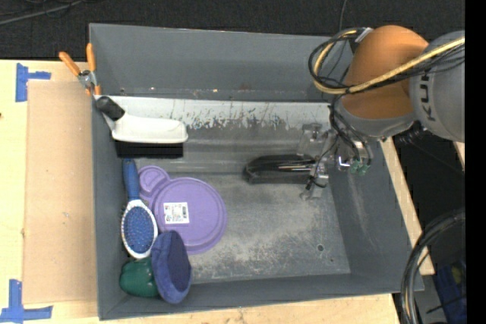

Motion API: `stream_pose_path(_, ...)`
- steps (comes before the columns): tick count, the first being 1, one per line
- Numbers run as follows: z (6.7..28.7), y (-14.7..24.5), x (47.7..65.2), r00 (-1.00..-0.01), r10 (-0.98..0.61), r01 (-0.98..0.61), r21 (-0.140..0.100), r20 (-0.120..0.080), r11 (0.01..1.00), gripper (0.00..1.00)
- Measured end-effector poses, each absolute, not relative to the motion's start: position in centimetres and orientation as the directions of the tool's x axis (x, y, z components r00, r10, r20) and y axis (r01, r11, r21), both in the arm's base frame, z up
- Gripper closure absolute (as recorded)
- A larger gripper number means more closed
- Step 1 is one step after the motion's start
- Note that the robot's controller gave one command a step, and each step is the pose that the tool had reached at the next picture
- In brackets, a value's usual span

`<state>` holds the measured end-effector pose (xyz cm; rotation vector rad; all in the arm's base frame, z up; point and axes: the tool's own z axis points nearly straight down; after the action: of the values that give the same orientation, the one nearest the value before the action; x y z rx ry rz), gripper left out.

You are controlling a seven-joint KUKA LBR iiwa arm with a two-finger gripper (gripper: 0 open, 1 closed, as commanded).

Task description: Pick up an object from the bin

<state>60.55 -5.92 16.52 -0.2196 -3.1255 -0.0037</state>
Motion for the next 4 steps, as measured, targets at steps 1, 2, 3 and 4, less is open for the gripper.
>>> stream_pose_path(1,17.9,-6.1,60.8,-0.989,0.15,0.15,0.002,-0.003,0.989,0.0)
stream_pose_path(2,15.7,-6.5,60.3,-0.987,0.159,0.159,0.001,0.01,0.987,0.0)
stream_pose_path(3,14.3,-6.7,60.0,-0.983,0.184,0.184,0.002,0.008,0.983,0.0)
stream_pose_path(4,10.9,-8.0,60.3,-1.0,0.005,0.005,0.003,0.007,1.0,0.0)
